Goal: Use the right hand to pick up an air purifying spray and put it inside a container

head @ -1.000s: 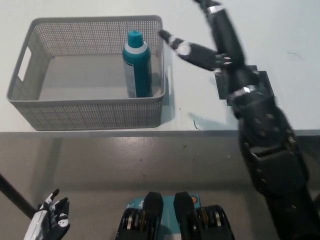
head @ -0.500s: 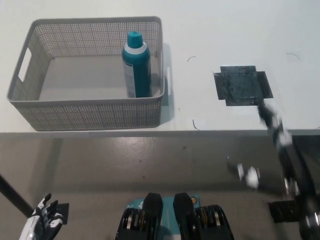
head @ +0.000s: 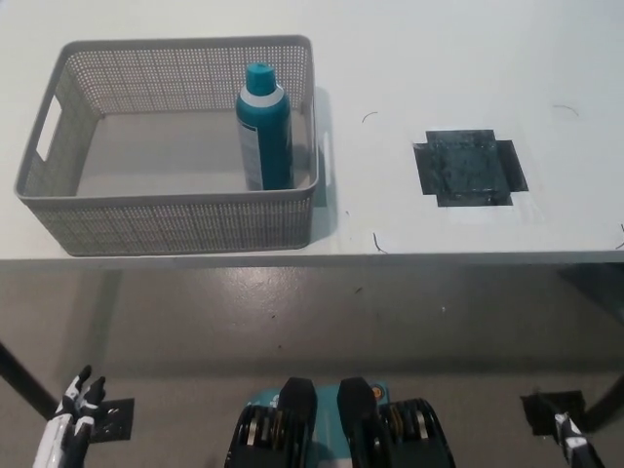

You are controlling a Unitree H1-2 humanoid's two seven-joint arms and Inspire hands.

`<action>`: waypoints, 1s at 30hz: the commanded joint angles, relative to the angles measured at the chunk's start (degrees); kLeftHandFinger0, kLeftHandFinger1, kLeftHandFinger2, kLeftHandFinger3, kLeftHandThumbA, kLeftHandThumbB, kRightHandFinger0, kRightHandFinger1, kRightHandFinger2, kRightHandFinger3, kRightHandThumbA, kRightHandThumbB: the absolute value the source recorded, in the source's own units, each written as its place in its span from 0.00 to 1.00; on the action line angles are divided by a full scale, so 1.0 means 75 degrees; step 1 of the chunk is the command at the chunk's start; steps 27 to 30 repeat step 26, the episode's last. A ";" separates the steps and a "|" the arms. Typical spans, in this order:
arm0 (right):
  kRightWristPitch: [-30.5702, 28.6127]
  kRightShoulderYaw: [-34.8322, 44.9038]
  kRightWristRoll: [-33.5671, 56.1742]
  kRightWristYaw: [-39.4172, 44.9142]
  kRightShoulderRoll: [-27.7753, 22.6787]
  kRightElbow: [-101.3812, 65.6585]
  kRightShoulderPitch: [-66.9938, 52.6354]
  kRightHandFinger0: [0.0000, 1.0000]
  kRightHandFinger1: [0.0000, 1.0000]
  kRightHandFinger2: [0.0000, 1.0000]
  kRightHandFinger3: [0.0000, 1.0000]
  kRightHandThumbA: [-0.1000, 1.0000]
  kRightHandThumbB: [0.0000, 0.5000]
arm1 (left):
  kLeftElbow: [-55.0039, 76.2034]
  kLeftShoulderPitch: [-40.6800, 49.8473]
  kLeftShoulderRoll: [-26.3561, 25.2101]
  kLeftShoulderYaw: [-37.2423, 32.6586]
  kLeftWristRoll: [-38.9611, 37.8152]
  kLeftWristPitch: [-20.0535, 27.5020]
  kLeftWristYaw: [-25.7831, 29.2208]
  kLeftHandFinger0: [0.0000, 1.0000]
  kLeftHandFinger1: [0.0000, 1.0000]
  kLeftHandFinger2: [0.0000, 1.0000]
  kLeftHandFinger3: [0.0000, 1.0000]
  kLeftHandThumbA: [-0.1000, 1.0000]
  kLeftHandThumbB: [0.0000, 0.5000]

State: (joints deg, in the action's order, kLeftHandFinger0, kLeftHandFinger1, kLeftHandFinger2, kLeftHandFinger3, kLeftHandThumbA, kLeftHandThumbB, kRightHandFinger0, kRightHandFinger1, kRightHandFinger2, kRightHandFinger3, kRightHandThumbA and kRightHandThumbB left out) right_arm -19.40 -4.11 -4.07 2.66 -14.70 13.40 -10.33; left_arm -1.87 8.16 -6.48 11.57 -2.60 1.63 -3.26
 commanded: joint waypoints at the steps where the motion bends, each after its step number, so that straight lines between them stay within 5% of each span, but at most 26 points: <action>1: -0.0898 0.0223 0.0249 0.0098 -0.0151 0.0347 0.0284 1.00 1.00 1.00 1.00 1.00 0.94 | 0.0193 0.0018 -0.0026 0.0151 -0.0160 0.0603 0.0183 1.00 1.00 0.98 1.00 0.87 0.86; 4: -0.0914 0.0270 0.0393 0.0200 -0.0153 0.0453 0.0448 1.00 1.00 1.00 1.00 1.00 0.93 | 0.0152 -0.0077 -0.0037 0.0176 -0.0105 0.0628 0.0193 1.00 1.00 0.99 1.00 0.87 0.96; 9: -0.0896 0.0275 0.0368 0.0221 -0.0118 0.0397 0.0504 1.00 1.00 1.00 1.00 0.99 0.94 | 0.0216 -0.0111 -0.0140 0.0084 -0.0095 0.0640 0.0038 1.00 1.00 1.00 1.00 0.87 0.92; 15: -0.0968 0.0231 0.0432 0.0313 -0.0027 0.0452 0.0579 1.00 1.00 1.00 1.00 0.98 0.96 | -0.0045 -0.0230 -0.0239 0.0059 0.0028 0.0898 0.0067 1.00 1.00 0.98 1.00 0.80 1.00; 22: -0.0840 0.0233 0.0212 0.0213 0.0004 0.0433 0.0658 1.00 1.00 1.00 1.00 0.99 0.92 | -0.0113 -0.0207 -0.0299 -0.0006 0.0110 0.1040 0.0072 1.00 1.00 0.97 1.00 0.70 0.80; 25: -0.0732 0.0249 0.0229 0.0209 0.0015 0.0427 0.0703 1.00 1.00 1.00 1.00 1.00 0.88 | -0.0146 -0.0181 -0.0323 -0.0018 0.0089 0.1097 0.0041 1.00 1.00 0.97 1.00 0.59 0.83; 30: -0.0677 0.0256 0.0263 0.0222 0.0022 0.0407 0.0704 1.00 1.00 1.00 1.00 1.00 0.88 | -0.0153 -0.0172 -0.0319 -0.0012 0.0068 0.1119 0.0041 1.00 0.99 0.97 1.00 0.58 0.85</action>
